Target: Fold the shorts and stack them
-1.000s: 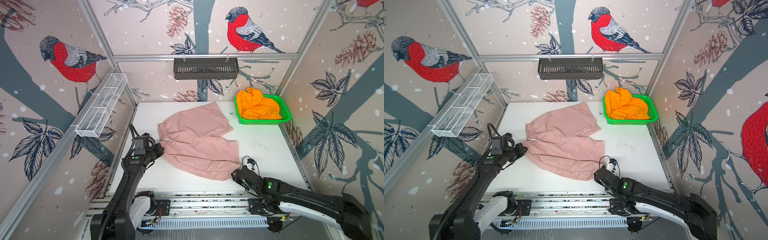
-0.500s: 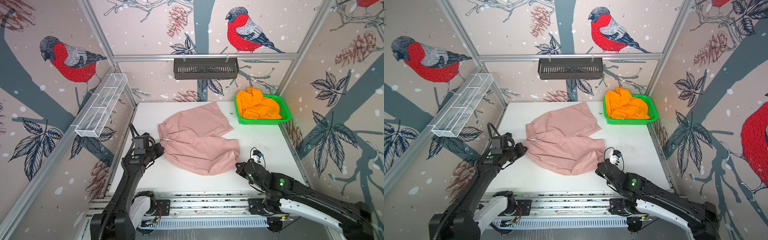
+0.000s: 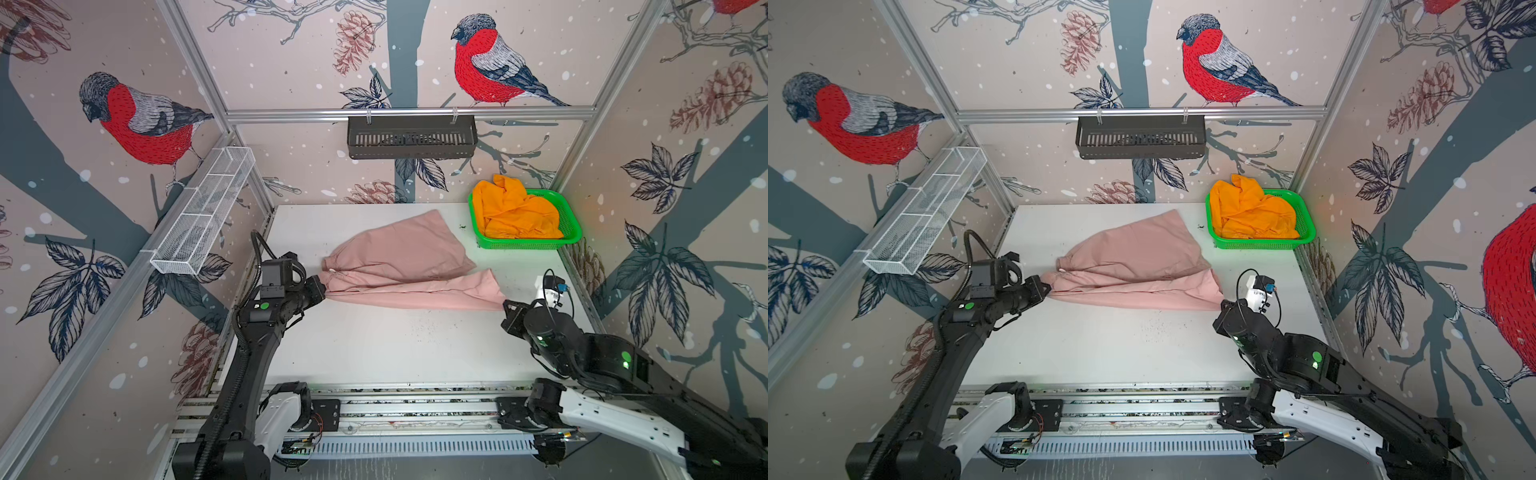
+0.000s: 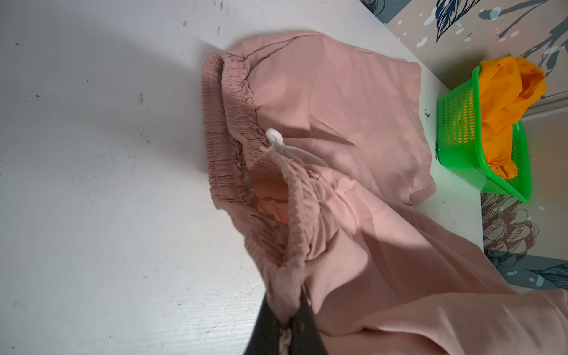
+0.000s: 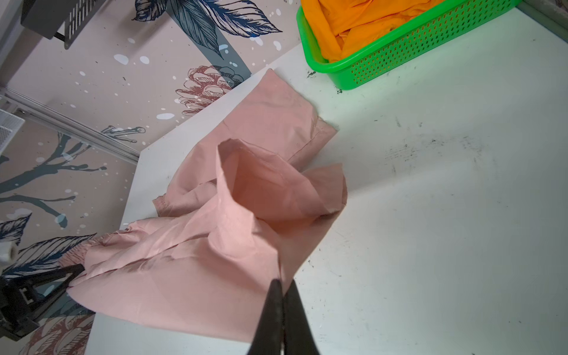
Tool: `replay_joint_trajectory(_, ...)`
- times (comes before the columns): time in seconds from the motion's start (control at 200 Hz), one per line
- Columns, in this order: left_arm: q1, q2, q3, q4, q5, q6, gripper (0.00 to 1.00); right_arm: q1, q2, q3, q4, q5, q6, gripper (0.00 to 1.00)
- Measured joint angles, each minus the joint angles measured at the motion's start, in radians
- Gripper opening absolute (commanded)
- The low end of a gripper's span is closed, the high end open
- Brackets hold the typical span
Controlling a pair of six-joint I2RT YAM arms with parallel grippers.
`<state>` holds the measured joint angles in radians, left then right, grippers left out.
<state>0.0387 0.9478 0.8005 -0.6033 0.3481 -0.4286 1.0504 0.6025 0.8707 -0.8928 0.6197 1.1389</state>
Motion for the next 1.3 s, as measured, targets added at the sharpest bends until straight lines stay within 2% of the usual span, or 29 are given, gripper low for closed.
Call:
replay_joint_trajectory(0.25,-0.001,-0.032,0.031,-0.139,0.019,0.044,0.00,0.000,-0.012,0.054,-0.059,-0.001,-0.036,0.00)
replay_joint_trajectory(0.465,-0.002,-0.042,0.078,-0.247,0.018,0.083,0.00,-0.006,0.083,0.168,-0.105,0.034,-0.099,0.00)
replay_joint_trajectory(0.55,-0.003,-0.001,0.093,-0.262,0.018,0.089,0.00,-0.060,0.150,0.210,-0.093,0.055,-0.164,0.00)
replay_joint_trajectory(0.605,-0.003,0.035,0.109,-0.264,0.021,0.089,0.00,-0.156,0.194,0.232,-0.058,0.038,-0.239,0.00)
replay_joint_trajectory(0.685,-0.005,0.092,0.152,-0.266,0.034,0.089,0.00,-0.345,0.246,0.236,0.035,-0.068,-0.367,0.00)
replay_joint_trajectory(0.755,-0.006,0.142,0.201,-0.261,0.047,0.093,0.00,-0.544,0.299,0.233,0.131,-0.243,-0.475,0.00)
replay_joint_trajectory(0.845,-0.006,0.203,0.256,-0.246,0.045,0.097,0.00,-0.695,0.389,0.230,0.228,-0.428,-0.575,0.00)
replay_joint_trajectory(1.025,-0.005,0.365,0.324,-0.227,0.010,0.113,0.00,-0.787,0.621,0.288,0.340,-0.598,-0.700,0.00)
replay_joint_trajectory(1.301,-0.005,0.575,0.434,-0.199,-0.011,0.115,0.00,-0.845,0.927,0.468,0.419,-0.709,-0.792,0.00)
